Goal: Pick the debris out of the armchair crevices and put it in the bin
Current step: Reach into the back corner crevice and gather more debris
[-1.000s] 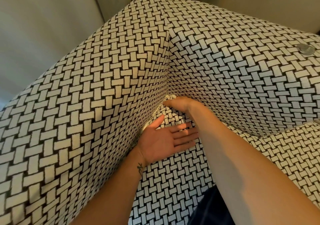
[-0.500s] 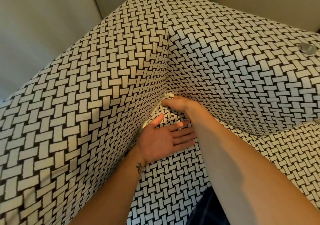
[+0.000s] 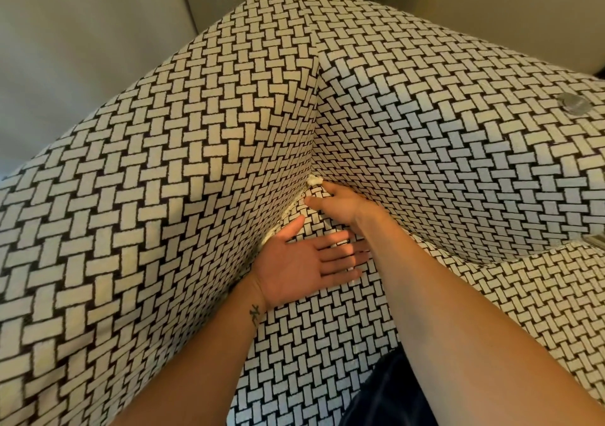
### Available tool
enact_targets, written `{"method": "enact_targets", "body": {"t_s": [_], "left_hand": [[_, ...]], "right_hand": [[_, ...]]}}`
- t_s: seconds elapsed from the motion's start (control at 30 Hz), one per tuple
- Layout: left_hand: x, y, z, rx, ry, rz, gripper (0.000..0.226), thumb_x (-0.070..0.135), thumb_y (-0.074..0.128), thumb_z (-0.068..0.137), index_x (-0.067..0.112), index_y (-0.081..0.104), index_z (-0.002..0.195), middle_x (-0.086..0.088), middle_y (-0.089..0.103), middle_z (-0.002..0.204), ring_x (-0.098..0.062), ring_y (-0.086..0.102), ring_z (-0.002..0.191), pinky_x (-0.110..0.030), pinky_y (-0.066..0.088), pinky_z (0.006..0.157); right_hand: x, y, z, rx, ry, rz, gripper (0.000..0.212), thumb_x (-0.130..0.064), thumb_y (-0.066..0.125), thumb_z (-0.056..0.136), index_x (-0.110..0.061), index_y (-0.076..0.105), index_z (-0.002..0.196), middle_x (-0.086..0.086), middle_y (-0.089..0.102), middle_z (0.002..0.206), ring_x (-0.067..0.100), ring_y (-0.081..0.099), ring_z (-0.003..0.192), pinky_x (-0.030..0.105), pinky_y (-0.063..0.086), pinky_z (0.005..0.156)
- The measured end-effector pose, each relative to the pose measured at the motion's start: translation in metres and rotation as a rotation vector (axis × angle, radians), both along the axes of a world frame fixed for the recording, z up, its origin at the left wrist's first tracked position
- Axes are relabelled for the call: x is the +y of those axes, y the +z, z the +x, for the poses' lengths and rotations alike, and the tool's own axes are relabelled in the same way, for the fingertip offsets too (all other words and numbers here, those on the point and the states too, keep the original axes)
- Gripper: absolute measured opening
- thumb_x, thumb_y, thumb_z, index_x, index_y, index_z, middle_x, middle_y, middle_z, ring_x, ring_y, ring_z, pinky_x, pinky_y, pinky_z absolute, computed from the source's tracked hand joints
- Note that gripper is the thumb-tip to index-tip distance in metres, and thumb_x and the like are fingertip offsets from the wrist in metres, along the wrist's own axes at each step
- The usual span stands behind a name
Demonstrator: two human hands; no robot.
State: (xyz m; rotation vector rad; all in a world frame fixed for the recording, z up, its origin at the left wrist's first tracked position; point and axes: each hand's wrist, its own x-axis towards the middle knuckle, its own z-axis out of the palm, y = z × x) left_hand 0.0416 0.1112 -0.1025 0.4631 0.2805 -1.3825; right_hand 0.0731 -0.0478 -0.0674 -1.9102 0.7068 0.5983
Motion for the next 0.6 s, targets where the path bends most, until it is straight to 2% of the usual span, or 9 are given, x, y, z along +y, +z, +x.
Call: {"method": "enact_targets", "body": {"t_s": [0.07,0.13,0.2,0.23,0.33,0.43,0.5,0.6], "left_hand": [[0.0,0.002,-0.001,-0.01,0.0,0.019,0.083,0.06,0.036,0.101,-0.009,0.045,0.145,-0.034,0.036,0.154,-0.049,0.037,0.143,-0.06,0.023,0.121],[0.0,0.001,-0.002,-0.022,-0.007,0.026,0.082,0.062,0.036,0.101,-0.007,0.048,0.142,-0.033,0.042,0.15,-0.047,0.042,0.139,-0.059,0.029,0.119],[0.0,0.002,-0.001,-0.015,-0.007,0.01,0.081,0.062,0.036,0.1,-0.007,0.051,0.14,-0.033,0.048,0.145,-0.047,0.049,0.134,-0.059,0.037,0.114],[0.0,0.002,-0.001,-0.005,-0.008,-0.003,0.081,0.062,0.036,0.1,-0.007,0.05,0.14,-0.033,0.048,0.144,-0.047,0.049,0.134,-0.059,0.037,0.114],[0.001,0.003,-0.002,0.023,-0.002,-0.027,0.084,0.061,0.036,0.102,-0.006,0.035,0.152,-0.034,0.033,0.156,-0.048,0.033,0.145,-0.061,0.02,0.122],[0.001,0.003,-0.003,0.017,0.003,-0.052,0.082,0.058,0.037,0.102,0.0,0.023,0.158,-0.034,0.025,0.16,-0.048,0.024,0.15,-0.061,0.01,0.124],[0.002,0.001,-0.003,-0.014,-0.012,-0.046,0.08,0.059,0.035,0.103,-0.002,0.026,0.153,-0.032,0.026,0.159,-0.047,0.024,0.149,-0.06,0.01,0.125],[0.002,-0.001,-0.002,-0.027,-0.009,-0.005,0.075,0.059,0.037,0.102,-0.005,0.042,0.142,-0.036,0.039,0.151,-0.049,0.035,0.143,-0.061,0.013,0.124]], "right_hand": [[0.003,-0.001,0.006,0.043,0.03,-0.031,0.089,-0.061,0.069,0.078,-0.028,0.037,0.155,0.004,0.043,0.157,0.031,0.039,0.144,0.05,0.029,0.12],[0.008,0.002,0.016,0.072,0.062,-0.007,0.078,-0.053,0.071,0.084,-0.019,0.044,0.149,0.004,0.05,0.149,0.031,0.044,0.139,0.047,0.031,0.118],[0.01,0.003,0.022,0.106,0.065,0.006,0.096,-0.061,0.078,0.069,-0.018,0.045,0.148,0.005,0.048,0.152,0.031,0.044,0.139,0.048,0.033,0.117],[0.009,0.0,0.022,0.108,0.051,0.015,0.102,-0.06,0.08,0.067,-0.018,0.04,0.151,0.006,0.045,0.155,0.032,0.042,0.141,0.047,0.033,0.116],[0.001,-0.002,0.012,0.075,-0.029,0.089,0.09,-0.038,0.077,0.088,-0.019,0.026,0.159,0.009,0.04,0.159,0.028,0.042,0.142,0.041,0.038,0.108],[-0.006,-0.003,0.001,0.001,-0.025,0.115,0.076,-0.032,0.075,0.092,-0.026,0.035,0.156,0.007,0.048,0.153,0.023,0.051,0.132,0.032,0.04,0.095],[-0.006,-0.005,-0.003,-0.034,-0.02,0.08,0.071,-0.035,0.073,0.092,-0.03,0.04,0.154,0.004,0.052,0.15,0.021,0.054,0.127,0.029,0.042,0.098],[-0.002,-0.005,0.0,-0.053,0.0,0.056,0.069,-0.039,0.074,0.089,-0.035,0.044,0.151,0.0,0.056,0.143,0.022,0.054,0.13,0.039,0.043,0.112]]}}
